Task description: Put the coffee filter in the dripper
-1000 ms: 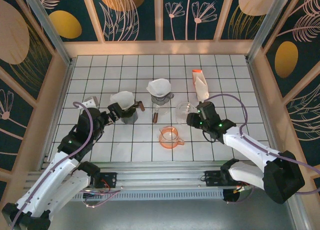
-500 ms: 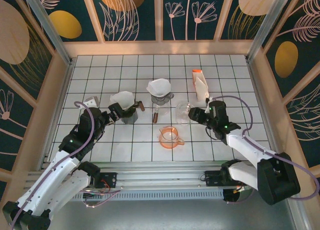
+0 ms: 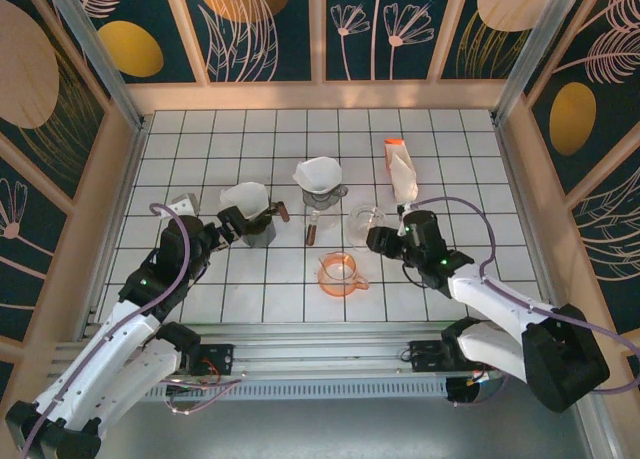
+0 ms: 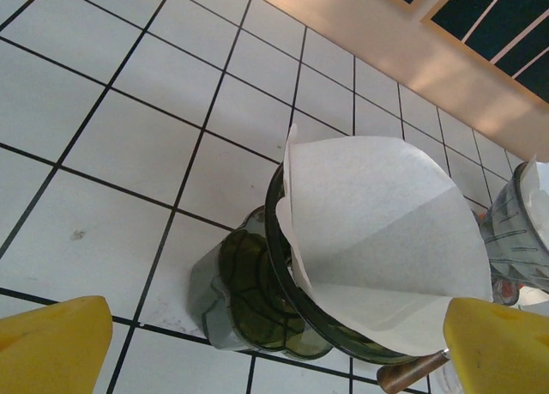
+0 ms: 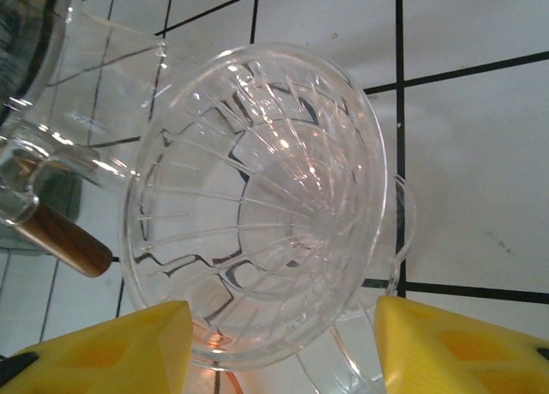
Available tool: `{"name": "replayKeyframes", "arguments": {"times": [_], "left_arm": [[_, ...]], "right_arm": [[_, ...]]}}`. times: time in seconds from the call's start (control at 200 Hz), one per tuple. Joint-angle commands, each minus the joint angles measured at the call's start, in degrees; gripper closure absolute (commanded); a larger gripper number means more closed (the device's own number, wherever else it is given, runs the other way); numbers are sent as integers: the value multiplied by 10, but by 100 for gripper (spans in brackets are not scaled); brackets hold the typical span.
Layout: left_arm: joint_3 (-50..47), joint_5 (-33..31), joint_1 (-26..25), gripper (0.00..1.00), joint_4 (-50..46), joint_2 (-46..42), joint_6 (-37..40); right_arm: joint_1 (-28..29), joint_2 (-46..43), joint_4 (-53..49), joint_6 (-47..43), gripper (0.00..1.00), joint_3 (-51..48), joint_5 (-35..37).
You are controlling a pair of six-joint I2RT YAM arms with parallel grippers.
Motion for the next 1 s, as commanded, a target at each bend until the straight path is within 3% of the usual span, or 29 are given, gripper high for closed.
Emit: {"name": "replayKeyframes", "arguments": {"times": [0.0, 0.31, 0.515, 0.826, 0.996], "left_arm": [[-9, 3, 4, 1, 14, -3, -7], [-11, 4, 4, 1, 14, -4, -9], [-11, 7, 4, 1, 17, -3, -9], [-11, 10, 4, 1, 20, 0, -10], [-9, 6, 4, 1, 16, -5, -9]], "right_arm": [[22, -2, -34, -2, 41, 4, 55], [34, 48, -55, -27, 54, 34, 92], [57, 26, -63, -30, 34, 49, 113], [59, -13, -94, -28, 29, 61, 113], [71, -25, -153, -13, 32, 66, 128]]}}
